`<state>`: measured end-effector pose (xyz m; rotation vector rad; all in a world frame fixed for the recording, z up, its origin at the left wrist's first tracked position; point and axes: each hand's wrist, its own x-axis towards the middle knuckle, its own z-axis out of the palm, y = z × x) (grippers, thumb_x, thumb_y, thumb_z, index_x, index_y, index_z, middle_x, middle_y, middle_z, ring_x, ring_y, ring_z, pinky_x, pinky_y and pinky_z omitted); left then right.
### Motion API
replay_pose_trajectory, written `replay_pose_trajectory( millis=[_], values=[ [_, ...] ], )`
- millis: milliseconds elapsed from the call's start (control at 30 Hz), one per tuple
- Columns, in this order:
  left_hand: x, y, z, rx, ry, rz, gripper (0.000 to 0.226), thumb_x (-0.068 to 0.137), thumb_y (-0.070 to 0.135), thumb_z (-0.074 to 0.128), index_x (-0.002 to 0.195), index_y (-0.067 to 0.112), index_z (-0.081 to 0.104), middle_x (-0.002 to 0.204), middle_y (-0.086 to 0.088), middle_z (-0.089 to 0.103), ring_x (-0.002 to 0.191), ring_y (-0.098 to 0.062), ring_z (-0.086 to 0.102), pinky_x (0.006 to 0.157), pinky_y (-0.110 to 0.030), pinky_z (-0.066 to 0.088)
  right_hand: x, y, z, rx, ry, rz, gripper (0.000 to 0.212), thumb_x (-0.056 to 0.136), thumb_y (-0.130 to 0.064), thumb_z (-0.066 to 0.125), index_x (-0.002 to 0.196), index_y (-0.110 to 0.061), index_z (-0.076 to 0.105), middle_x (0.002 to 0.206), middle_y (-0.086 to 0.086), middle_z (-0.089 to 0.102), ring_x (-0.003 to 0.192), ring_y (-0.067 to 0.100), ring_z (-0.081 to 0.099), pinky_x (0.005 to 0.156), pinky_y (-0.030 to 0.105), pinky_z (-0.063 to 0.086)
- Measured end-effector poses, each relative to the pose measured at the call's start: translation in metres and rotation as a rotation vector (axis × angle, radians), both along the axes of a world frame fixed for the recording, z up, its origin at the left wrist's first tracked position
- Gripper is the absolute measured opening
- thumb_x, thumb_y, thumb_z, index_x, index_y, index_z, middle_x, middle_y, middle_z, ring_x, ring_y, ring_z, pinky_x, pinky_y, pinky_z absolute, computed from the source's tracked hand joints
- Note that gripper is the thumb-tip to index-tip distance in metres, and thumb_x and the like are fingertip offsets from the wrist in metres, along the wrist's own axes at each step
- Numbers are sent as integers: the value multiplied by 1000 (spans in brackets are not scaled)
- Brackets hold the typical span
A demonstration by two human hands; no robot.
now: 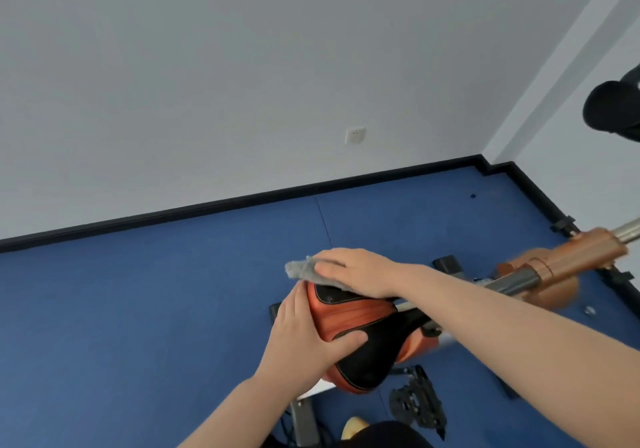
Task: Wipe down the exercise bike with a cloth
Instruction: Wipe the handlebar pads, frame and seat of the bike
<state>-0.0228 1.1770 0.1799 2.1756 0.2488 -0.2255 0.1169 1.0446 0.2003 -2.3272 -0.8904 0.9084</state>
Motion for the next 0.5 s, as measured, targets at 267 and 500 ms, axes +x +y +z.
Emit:
replay_pose_trajectory(
  millis=[267,500],
  values=[
    [-2,4,1,38,23,-38,128,55,87,51,152,31,-12,160,17,1,147,-4,4,121,-35,19,-17,-42,-8,-390,-394,-54,38,103,-33,29,138,-25,40,134,1,55,114,28,56,90,45,47],
    [21,11,7,262,-316,-410,101,77,75,43,152,36,-12,158,22,-16,145,2,-13,120,-24,-1,-67,-91,-13,-217,-695,-643,23,103,-29,43,96,-23,64,99,-6,65,102,18,56,99,37,37]
  ],
)
